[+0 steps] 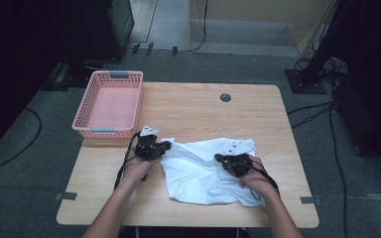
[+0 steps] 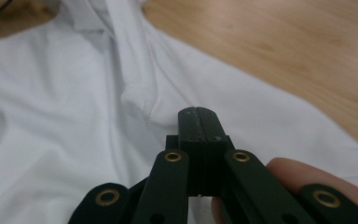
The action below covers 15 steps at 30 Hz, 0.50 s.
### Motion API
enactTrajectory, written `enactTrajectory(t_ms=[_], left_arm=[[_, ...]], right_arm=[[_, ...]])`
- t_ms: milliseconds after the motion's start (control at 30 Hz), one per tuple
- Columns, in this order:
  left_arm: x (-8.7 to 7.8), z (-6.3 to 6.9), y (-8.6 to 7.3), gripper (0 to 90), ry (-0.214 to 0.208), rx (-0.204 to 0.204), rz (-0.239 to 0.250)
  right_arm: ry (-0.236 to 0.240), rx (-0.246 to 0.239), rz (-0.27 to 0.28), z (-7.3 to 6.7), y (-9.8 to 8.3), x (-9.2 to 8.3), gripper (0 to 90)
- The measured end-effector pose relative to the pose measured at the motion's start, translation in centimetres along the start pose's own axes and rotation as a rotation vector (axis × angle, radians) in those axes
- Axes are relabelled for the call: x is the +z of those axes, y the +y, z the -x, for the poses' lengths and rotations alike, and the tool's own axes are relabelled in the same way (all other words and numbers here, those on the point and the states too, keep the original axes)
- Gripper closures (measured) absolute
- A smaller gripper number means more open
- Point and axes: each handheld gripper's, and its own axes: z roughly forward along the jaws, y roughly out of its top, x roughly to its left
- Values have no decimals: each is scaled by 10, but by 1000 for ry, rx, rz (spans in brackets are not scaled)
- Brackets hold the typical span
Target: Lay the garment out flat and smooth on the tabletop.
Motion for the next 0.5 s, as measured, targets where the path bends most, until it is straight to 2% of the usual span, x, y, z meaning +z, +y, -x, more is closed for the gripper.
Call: enactTrajectory(t_ms=[67, 100, 200, 267, 367, 400, 433, 467, 500], left_arm=[[2, 0, 6, 860, 16, 5, 1], [3, 1, 10, 861, 20, 7, 3], [10, 1, 25, 864, 40, 7, 10], [17, 0, 43, 866, 59, 6, 20], [34, -5, 73, 857, 110, -14, 61], [43, -7, 82, 803, 149, -20, 91], [52, -10, 90, 684, 204, -13, 111], [59, -12, 98, 546, 259, -17, 96], [61, -16, 105, 463, 282, -51, 81]], right_arm=[[-9, 26, 27, 8, 6, -3, 900], [-20, 55, 40, 14, 12, -3, 900], [-72, 106, 60, 33, 27, 0, 900], [-95, 141, 67, 45, 37, 3, 900], [-163, 229, 88, 73, 57, 12, 900], [-206, 287, 101, 83, 64, 16, 900], [-258, 344, 117, 93, 71, 19, 838], [-315, 390, 117, 102, 78, 23, 753], [-361, 426, 111, 110, 83, 25, 695]])
